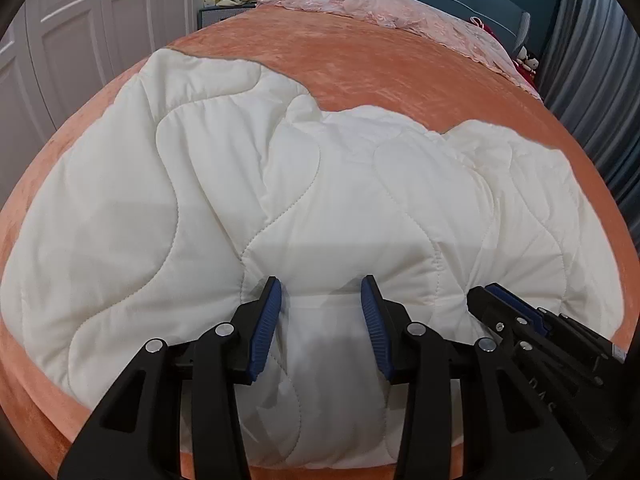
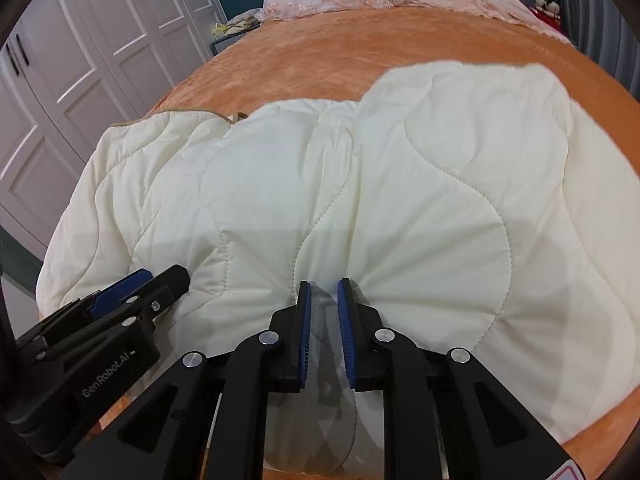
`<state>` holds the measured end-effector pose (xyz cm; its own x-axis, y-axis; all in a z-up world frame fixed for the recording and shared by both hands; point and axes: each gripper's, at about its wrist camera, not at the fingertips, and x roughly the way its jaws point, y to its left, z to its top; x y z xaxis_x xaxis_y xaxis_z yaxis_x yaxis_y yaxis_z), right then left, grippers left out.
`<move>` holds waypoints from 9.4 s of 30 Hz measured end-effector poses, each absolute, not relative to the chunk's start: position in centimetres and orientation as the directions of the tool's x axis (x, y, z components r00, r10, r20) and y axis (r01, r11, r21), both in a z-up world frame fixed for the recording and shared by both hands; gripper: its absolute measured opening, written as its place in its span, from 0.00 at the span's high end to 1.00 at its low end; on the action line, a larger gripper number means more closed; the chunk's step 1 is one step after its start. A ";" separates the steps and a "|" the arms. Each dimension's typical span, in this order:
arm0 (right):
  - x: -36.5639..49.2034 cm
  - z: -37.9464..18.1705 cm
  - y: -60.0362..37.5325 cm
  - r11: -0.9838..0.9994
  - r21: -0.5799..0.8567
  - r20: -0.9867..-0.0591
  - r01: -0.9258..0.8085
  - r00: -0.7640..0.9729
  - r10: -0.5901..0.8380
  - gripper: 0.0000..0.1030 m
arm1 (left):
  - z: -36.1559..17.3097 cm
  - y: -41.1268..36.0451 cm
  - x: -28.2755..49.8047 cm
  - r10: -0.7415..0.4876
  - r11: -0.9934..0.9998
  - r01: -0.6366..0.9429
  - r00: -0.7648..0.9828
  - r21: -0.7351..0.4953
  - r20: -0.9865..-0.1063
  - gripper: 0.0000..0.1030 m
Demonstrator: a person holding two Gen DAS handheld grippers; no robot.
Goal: Fold large clothes
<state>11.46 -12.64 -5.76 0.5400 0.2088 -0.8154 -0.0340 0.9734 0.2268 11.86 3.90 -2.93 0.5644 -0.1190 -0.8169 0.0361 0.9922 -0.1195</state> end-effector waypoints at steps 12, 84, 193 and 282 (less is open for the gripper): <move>10.9 -3.6 -12.8 0.968 0.248 -0.821 0.036 0.538 0.190 0.87 | 0.0 7.2 9.4 -0.157 0.976 -0.029 0.590 -0.215 -0.792 0.59; 2.1 7.9 -27.4 0.920 0.392 -0.684 0.008 0.671 0.286 0.36 | 2.0 -5.6 2.6 -0.201 0.972 0.216 0.541 -0.096 -0.817 0.12; 15.3 -7.3 -37.8 0.798 0.452 -0.733 0.400 0.676 0.076 0.77 | -5.9 -16.9 25.4 -0.131 0.990 0.119 0.520 -0.081 -0.844 0.04; 17.1 -2.8 -34.9 0.712 0.654 -0.629 0.256 0.707 0.324 0.37 | -1.7 0.1 24.5 -0.461 0.884 0.192 0.512 -0.426 -0.725 0.27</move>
<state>17.13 -34.93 -2.84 0.7065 0.3240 -0.6292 0.2561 0.7118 0.6541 24.55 0.08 -1.71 0.5124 -0.4607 -0.7247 0.1923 0.8840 -0.4261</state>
